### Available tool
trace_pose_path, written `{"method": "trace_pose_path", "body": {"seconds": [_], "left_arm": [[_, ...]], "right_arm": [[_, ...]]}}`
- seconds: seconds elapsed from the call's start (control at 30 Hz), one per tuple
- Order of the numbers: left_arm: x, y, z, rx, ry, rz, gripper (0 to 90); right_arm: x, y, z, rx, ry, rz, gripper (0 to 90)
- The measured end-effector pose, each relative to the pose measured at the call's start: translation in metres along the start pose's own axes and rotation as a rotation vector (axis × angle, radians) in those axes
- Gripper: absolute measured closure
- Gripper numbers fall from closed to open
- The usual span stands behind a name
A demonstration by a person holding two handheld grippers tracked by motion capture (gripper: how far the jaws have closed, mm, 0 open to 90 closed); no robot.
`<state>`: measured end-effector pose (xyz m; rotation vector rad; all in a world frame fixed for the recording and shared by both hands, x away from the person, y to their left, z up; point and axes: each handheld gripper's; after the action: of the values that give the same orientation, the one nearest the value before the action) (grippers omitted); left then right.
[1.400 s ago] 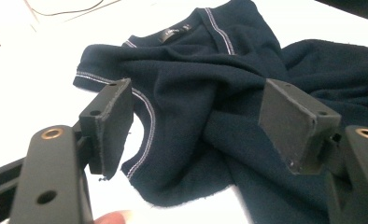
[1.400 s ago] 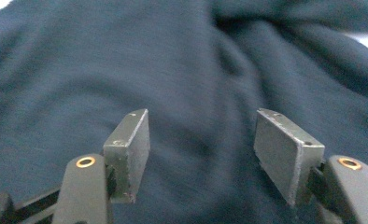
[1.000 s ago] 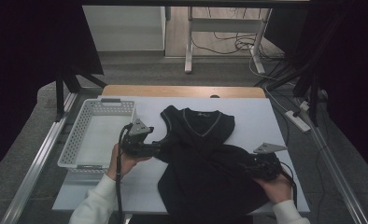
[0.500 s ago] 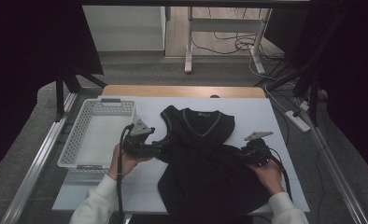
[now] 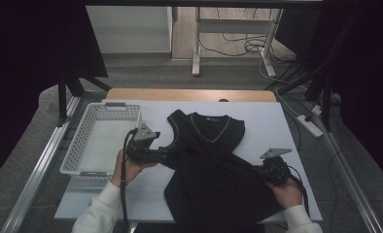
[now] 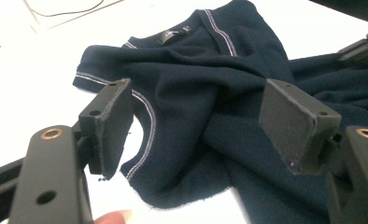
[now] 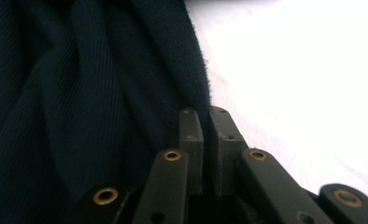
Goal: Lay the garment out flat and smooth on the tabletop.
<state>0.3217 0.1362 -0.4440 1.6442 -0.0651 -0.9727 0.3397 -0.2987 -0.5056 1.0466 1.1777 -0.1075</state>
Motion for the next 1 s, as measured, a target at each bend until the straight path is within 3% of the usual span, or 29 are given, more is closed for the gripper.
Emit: {"method": "trace_pose_path", "body": {"seconds": [0.37,0.8,0.83,0.93,1.0], "left_arm": [[0.001,0.003,-0.001,0.002,-0.008,0.01,26.8],[0.007,0.009,0.001,0.013,-0.023,0.013,26.7],[0.007,0.009,0.001,0.015,-0.023,0.012,26.7],[0.008,0.01,0.002,0.013,-0.023,0.013,26.6],[0.008,0.01,0.002,0.013,-0.024,0.011,26.5]], "right_arm": [[-0.034,-0.032,-0.007,0.031,-0.04,0.017,84.6],[-0.061,-0.061,0.001,0.112,-0.067,0.047,84.1],[-0.062,-0.061,0.001,0.11,-0.065,0.056,82.3],[-0.068,-0.053,-0.007,0.09,-0.116,0.106,60.6],[-0.074,-0.046,-0.014,0.079,-0.124,0.155,53.6]]}}
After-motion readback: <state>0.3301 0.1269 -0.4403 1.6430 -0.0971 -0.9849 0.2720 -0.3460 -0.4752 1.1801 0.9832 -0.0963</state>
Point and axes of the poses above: each handheld gripper's, and its own axes: x roughly forward along the jaws, y roughly out of its top, z roughly to its right, and after that the axes turned 3 degrees about y, right-handed
